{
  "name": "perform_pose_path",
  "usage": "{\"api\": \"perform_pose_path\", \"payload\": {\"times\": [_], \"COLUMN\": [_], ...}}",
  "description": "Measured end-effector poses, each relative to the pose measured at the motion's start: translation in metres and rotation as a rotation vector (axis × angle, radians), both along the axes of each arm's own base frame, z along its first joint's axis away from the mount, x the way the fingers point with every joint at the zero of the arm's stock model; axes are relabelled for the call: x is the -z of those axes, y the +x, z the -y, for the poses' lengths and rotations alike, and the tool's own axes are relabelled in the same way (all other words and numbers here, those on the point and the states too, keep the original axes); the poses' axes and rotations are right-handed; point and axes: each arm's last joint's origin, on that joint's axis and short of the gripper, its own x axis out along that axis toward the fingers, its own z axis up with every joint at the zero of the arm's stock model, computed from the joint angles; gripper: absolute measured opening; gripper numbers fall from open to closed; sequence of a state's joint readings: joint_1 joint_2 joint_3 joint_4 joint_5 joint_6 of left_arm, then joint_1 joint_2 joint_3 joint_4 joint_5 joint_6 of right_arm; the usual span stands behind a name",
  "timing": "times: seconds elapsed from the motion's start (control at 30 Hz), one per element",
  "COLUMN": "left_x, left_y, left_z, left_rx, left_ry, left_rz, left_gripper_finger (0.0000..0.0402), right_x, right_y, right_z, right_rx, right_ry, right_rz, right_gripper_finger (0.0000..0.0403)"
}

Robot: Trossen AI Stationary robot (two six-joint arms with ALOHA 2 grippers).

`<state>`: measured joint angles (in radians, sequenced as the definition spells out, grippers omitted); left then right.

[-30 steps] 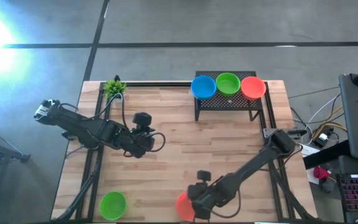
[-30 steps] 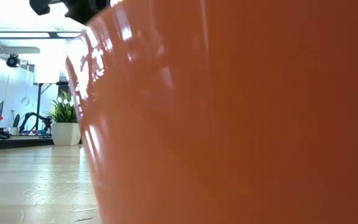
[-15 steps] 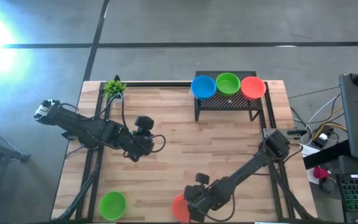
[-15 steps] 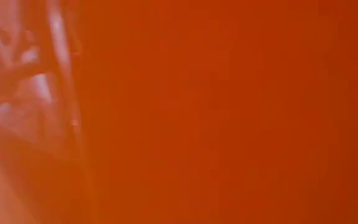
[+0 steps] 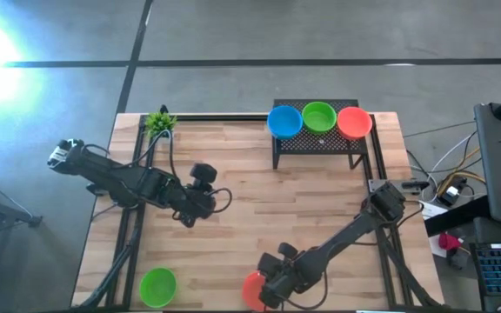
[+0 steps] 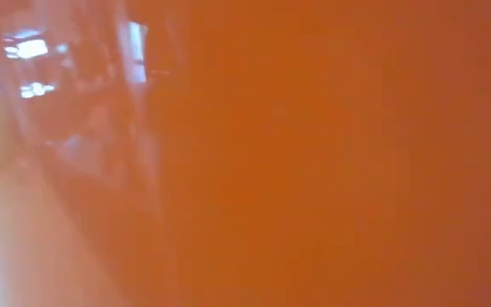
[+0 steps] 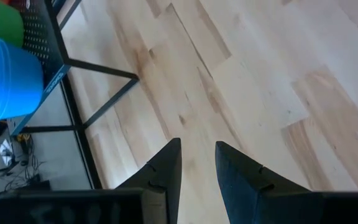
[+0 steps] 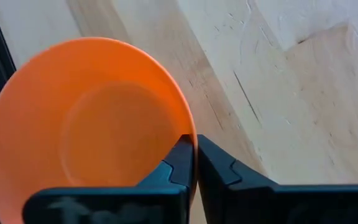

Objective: Pick & Place Mini bowls
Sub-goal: Stack the orange bowl on the orange bowl on the shelf

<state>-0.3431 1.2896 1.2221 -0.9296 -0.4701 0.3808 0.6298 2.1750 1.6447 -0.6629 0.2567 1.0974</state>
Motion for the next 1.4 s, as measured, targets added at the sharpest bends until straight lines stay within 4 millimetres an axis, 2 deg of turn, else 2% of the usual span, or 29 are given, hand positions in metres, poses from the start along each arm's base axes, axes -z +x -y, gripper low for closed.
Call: {"api": "perform_pose_path", "payload": {"times": [0.23, 0.57, 0.8, 1.03, 1.4], "left_x": [-0.001, -0.002, -0.002, -0.006, -0.031], "left_y": [0.002, 0.003, 0.003, -0.001, -0.029], "left_z": [0.001, 0.001, 0.001, 0.000, -0.009], "left_rx": [0.019, 0.029, 0.028, 0.018, 0.009], "left_ry": [-0.006, -0.001, -0.001, -0.015, -0.093], "left_rz": [0.020, 0.026, 0.027, 0.046, 0.153], "left_gripper_finger": [0.0098, 0.0098, 0.0098, 0.0098, 0.0098], "right_x": [-0.007, -0.054, -0.091, -0.117, -0.157], "right_y": [0.003, 0.013, 0.013, 0.013, 0.010], "right_z": [-0.001, 0.000, 0.015, 0.033, 0.073], "right_rx": [0.012, -0.040, -0.037, -0.001, 0.090], "right_ry": [0.007, -0.057, -0.121, -0.153, -0.154], "right_rz": [0.015, 0.069, -0.002, -0.053, -0.019], "right_gripper_finger": [0.0009, 0.0008, 0.0008, 0.0008, 0.0008]}}
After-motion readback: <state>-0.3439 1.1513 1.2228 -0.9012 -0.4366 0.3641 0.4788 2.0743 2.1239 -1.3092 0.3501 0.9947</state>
